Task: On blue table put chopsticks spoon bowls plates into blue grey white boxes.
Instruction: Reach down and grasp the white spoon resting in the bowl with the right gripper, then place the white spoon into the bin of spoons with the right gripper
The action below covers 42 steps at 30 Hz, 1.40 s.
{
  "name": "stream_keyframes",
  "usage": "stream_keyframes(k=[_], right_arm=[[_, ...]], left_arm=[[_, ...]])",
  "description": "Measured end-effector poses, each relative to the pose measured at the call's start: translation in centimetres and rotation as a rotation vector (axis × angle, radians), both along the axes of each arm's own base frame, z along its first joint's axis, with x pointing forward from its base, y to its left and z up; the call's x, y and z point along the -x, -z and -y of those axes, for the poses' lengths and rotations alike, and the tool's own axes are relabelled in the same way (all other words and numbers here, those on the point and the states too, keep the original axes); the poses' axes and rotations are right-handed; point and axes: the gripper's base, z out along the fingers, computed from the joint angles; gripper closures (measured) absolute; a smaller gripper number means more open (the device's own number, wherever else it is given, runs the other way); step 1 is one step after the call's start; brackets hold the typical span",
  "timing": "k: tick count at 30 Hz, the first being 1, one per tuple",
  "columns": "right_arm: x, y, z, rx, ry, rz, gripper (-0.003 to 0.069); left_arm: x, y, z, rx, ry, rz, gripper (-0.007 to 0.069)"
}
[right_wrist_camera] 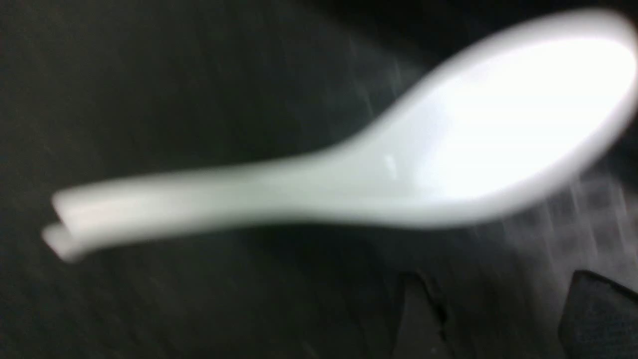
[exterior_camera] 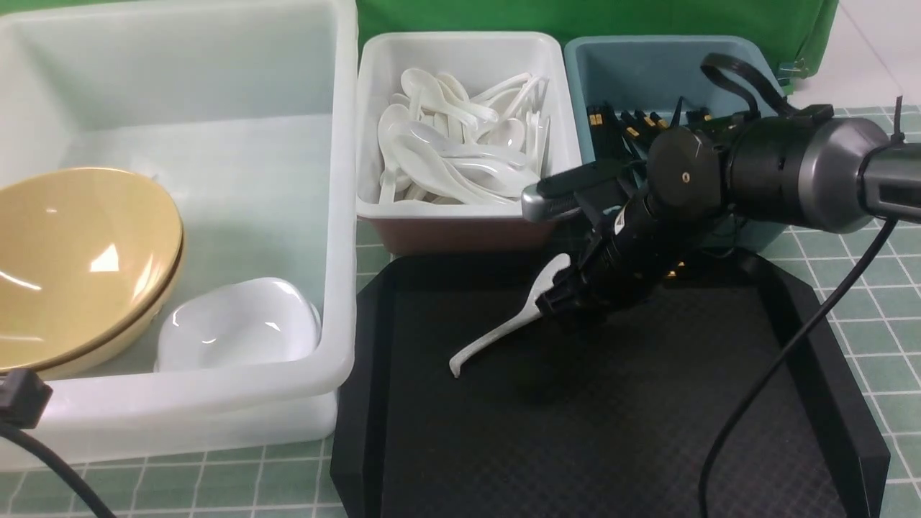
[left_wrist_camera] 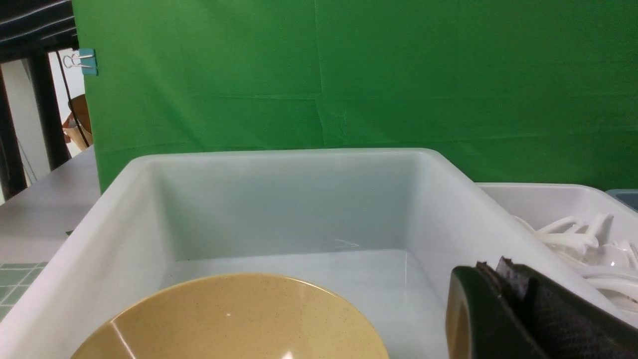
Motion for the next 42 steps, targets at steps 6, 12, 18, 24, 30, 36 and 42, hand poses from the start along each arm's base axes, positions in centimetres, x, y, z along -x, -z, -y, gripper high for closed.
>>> stream_keyframes(k=[6, 12, 18, 24, 30, 36, 42], right_arm=[[-0.8, -0.1, -0.8, -0.129, 0.111, 0.041, 0.0239], [-2.1, 2.2, -1.4, -0.186, 0.207, 0.047, 0.0291], [-1.4, 1.6, -1.3, -0.153, 0.136, 0.015, 0.055], [1.0, -3.9, -0.5, -0.13, -0.021, 0.032, 0.0575], [-0.2, -11.9, -0.7, -0.24, -0.071, 0.475, 0.0575], [-5.7, -12.5, -1.4, -0.314, 0.078, 0.906, 0.0536], [-7.8, -8.1, -1.2, -0.226, 0.02, 0.686, 0.0312]], left_arm=[[0.0, 0.0, 0.0, 0.0, 0.001, 0.001, 0.062], [0.0, 0.1, 0.0, 0.0, 0.001, -0.002, 0.062], [0.0, 0.1, 0.0, 0.0, 0.002, 0.002, 0.062], [0.0, 0.0, 0.0, 0.0, 0.005, 0.016, 0.062], [0.0, 0.0, 0.1, -0.001, 0.006, 0.019, 0.062], [0.0, 0.0, 0.1, -0.001, 0.007, 0.022, 0.062], [0.0, 0.0, 0.1, -0.002, 0.007, 0.023, 0.062]])
